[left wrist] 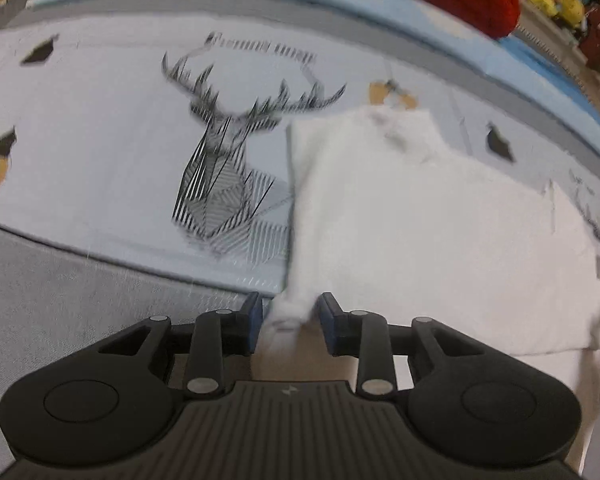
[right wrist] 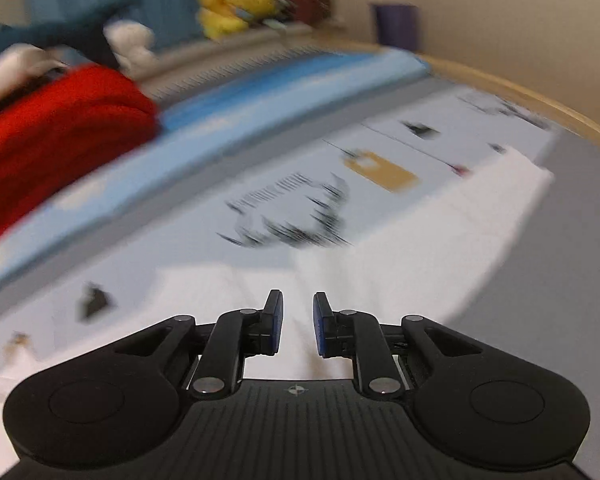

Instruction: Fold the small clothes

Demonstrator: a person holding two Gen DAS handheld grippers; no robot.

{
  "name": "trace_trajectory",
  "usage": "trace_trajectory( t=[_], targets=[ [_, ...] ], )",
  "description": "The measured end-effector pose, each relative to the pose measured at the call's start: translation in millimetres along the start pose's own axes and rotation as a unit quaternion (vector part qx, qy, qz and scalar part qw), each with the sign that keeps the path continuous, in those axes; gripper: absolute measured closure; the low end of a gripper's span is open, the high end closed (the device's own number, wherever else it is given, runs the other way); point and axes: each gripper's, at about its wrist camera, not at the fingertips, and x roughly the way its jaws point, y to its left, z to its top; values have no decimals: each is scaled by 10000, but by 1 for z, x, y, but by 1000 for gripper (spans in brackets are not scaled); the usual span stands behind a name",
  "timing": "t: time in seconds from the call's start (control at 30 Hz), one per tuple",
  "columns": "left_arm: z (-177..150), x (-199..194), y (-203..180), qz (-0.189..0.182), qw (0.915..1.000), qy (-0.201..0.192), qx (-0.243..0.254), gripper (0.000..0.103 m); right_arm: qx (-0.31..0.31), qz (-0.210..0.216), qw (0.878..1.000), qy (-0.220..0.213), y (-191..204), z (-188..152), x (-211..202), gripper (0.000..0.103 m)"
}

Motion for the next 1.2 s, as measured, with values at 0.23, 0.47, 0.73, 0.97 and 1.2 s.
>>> trace_trajectory(
  t=[0.23, 0.47, 0.73, 0.97, 1.2],
  targets=[
    [-4, 1, -20, -253, 9994, 92, 226, 67, 167, 784, 9888, 1256, 7, -19, 34, 83],
    [-5, -12, -25, -305, 9990, -132, 302, 67, 396, 166, 9778, 2053, -2, -35, 60, 83],
    [-5, -16, -31, -288, 9987, -191, 387, 66, 35, 600, 9896, 1307, 14, -16, 25, 83],
    [0, -34, -39, -350, 9966, -522, 528, 65, -215, 627, 9947, 784, -5, 0, 8, 83],
    [-1, -37, -44, -386, 9958, -559, 619, 64, -125, 639, 9959, 621, -29, 13, 6, 83]
  ],
)
